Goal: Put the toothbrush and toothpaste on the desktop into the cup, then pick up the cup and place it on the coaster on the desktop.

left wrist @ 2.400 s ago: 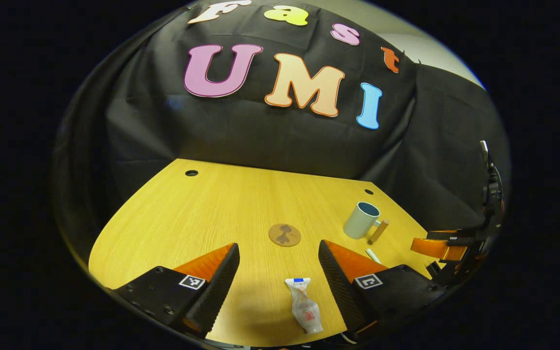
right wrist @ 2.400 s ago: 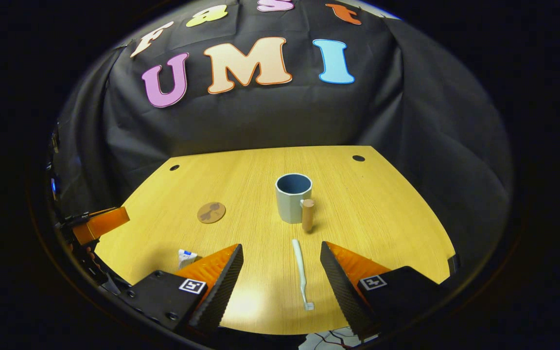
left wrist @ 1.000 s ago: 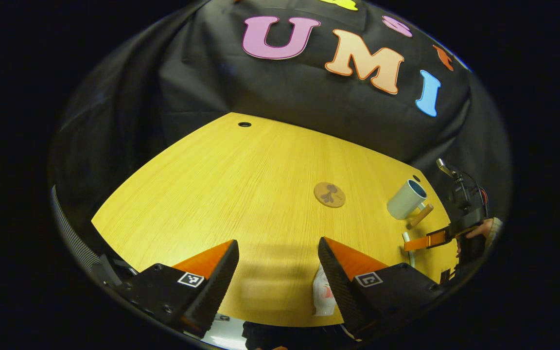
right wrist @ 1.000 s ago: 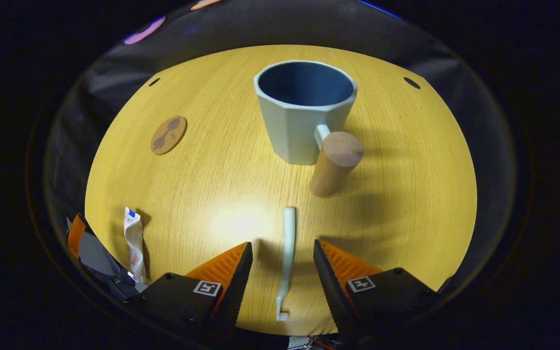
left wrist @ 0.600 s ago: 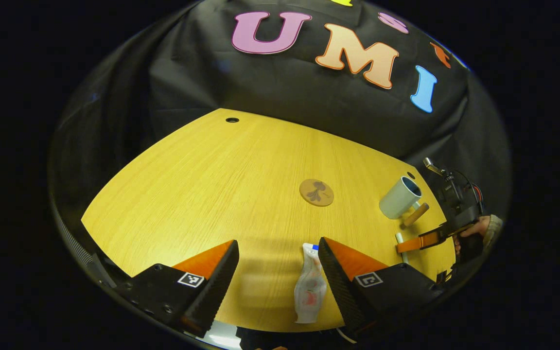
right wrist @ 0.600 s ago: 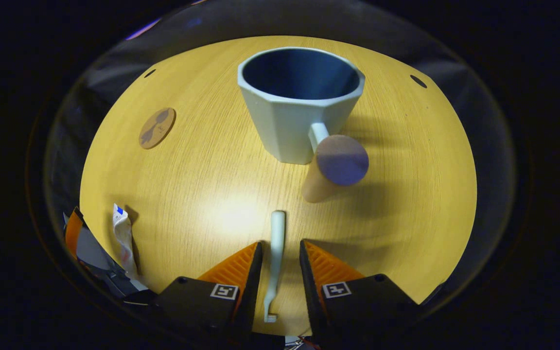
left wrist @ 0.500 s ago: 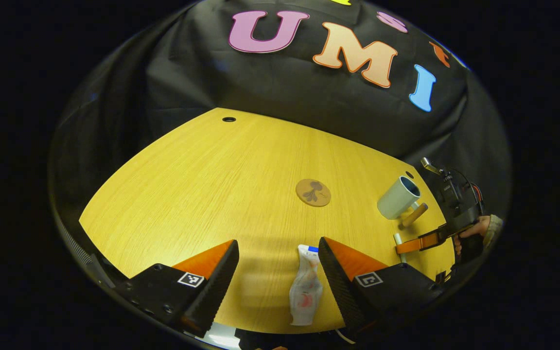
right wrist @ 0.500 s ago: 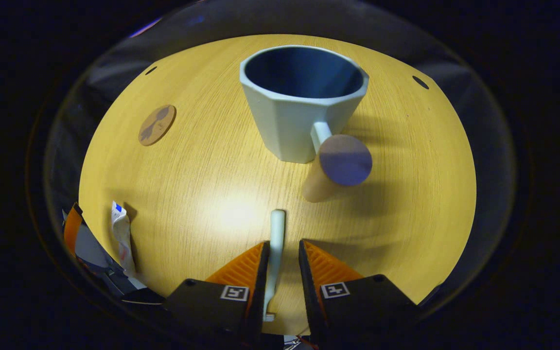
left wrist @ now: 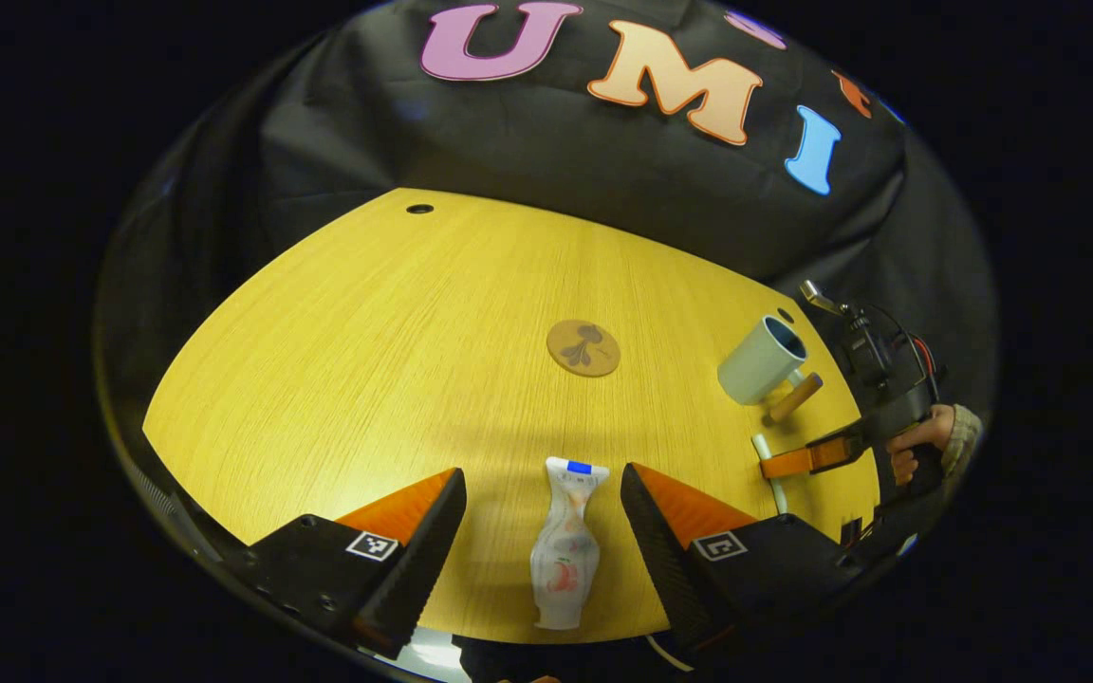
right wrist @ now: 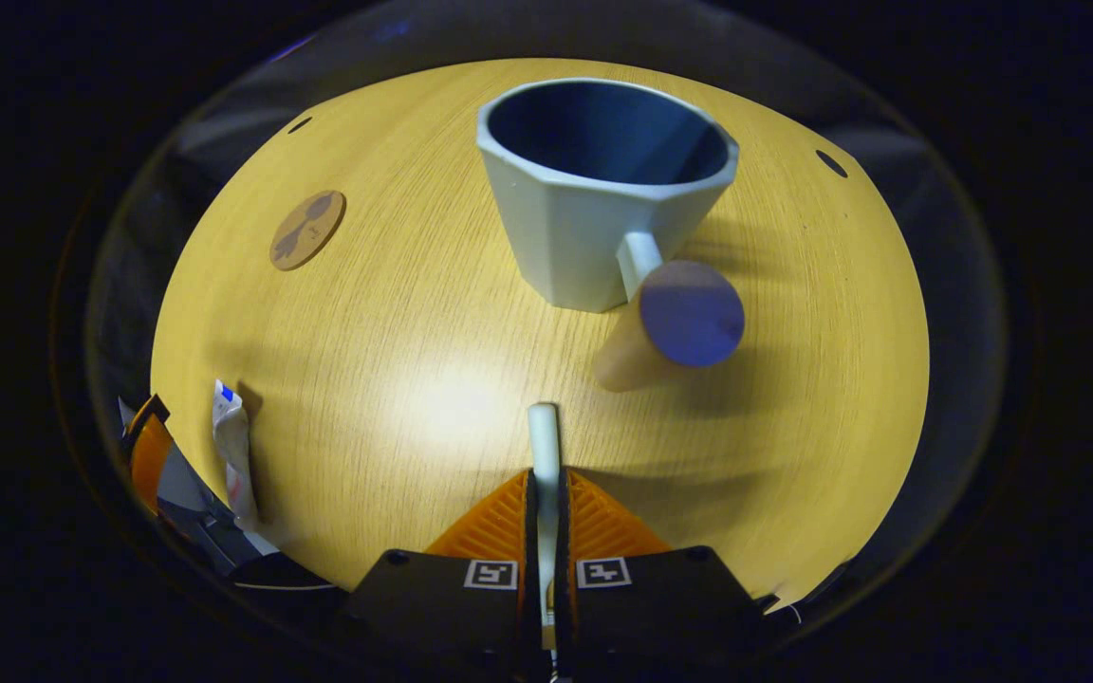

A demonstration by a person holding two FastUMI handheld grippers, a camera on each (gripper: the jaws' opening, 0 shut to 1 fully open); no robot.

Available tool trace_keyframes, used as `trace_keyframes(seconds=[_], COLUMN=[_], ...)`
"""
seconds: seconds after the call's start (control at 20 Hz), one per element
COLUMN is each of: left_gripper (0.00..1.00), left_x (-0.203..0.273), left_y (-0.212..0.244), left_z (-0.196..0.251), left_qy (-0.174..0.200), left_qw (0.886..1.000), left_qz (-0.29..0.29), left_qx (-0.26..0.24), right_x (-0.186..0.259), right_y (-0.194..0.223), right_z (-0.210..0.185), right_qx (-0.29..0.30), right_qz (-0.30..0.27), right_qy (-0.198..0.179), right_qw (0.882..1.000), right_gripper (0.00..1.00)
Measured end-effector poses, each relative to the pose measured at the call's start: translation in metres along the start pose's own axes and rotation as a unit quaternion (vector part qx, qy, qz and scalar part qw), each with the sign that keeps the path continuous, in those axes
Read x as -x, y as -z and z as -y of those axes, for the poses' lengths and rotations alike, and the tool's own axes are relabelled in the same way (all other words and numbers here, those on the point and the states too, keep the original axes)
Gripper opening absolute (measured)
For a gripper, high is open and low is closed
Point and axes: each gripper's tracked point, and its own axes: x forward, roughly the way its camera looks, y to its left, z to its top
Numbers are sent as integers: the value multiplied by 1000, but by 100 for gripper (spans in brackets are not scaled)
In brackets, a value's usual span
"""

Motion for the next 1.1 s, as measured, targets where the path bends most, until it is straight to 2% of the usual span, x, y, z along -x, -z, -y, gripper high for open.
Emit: trace_keyframes(seconds=[0.15,0.25,0.6,0.75,0.8,0.85,0.9,1.0,1.05,1.1], left_gripper=[95,94,92,77,77,70,68,55,42,36], left_x=[-2,-15,-45,-51,-54,-56,-57,-60,-59,-59], left_y=[4,17,48,54,55,56,56,54,53,56], left_z=[10,27,36,30,27,26,21,16,13,14], left_qy=[4,20,4,-17,-24,-28,-38,-48,-56,-58], left_qw=[999,997,985,979,978,976,975,974,972,971], left_qz=[-26,-63,-173,-202,-208,-214,-217,-222,-227,-232], left_qx=[-32,-41,-23,-13,-9,-7,-10,-14,-18,-20], right_x=[1,0,1,1,0,1,0,1,0,0], right_y=[1,1,2,1,2,1,1,3,2,3], right_z=[0,-1,-1,-1,-1,-1,-1,0,-1,0], right_qx=[4,-1,-3,-5,-5,-3,-3,-3,-4,-4], right_qz=[3,4,24,24,24,24,24,23,23,23], right_qy=[-2,-2,-4,-4,-5,-6,-7,-9,-9,-9], right_qw=[1000,1000,1000,1000,1000,1000,1000,1000,1000,1000], right_gripper=[8,8,8,8,8,8,8,8,8,8])
